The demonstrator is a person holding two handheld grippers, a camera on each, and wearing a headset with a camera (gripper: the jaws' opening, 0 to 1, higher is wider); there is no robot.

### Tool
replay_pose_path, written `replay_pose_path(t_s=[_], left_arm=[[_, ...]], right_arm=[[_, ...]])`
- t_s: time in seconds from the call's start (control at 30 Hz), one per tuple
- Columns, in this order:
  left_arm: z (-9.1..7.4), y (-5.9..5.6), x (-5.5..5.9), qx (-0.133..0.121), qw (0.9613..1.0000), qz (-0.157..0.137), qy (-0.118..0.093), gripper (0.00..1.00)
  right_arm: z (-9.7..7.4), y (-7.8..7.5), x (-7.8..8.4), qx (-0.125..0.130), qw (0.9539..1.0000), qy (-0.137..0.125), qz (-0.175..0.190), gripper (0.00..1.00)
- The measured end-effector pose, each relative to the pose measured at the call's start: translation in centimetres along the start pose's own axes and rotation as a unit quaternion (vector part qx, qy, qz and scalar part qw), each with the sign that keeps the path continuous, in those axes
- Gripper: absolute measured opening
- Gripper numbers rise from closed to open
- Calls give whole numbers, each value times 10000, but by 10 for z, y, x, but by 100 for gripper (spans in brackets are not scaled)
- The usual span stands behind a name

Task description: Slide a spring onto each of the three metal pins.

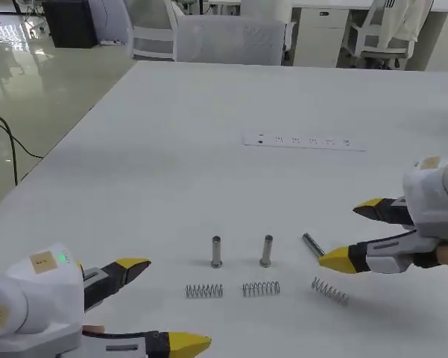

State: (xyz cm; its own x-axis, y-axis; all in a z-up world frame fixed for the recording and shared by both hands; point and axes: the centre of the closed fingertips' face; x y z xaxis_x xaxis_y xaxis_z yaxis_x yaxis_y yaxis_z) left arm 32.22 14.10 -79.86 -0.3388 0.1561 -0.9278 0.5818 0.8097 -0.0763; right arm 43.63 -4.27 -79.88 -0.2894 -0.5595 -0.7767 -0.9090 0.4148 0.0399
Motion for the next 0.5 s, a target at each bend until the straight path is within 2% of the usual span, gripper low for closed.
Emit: replay_pose_path(t_s=[0.33, 0.5], left_arm=[[1, 0, 0, -9, 10000, -13, -15, 83], [1, 1, 0, -19, 10000, -22, -19, 83]], right_arm=[[23, -9, 2, 82, 9992, 340, 203, 54], [33, -11, 10, 145, 9975, 611, 321, 47]])
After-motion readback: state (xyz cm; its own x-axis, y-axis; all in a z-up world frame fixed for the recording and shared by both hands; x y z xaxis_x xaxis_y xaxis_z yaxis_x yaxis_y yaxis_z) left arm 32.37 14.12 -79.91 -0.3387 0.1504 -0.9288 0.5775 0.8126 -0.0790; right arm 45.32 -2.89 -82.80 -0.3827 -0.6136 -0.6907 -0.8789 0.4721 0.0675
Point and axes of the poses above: the centre of the closed fingertips' face, and the gripper's own axes: z roughly forward along the fingers, y roughly to its left, x roughly out of its underside, and after that the axes turned 8 degrees about -x, right-handed
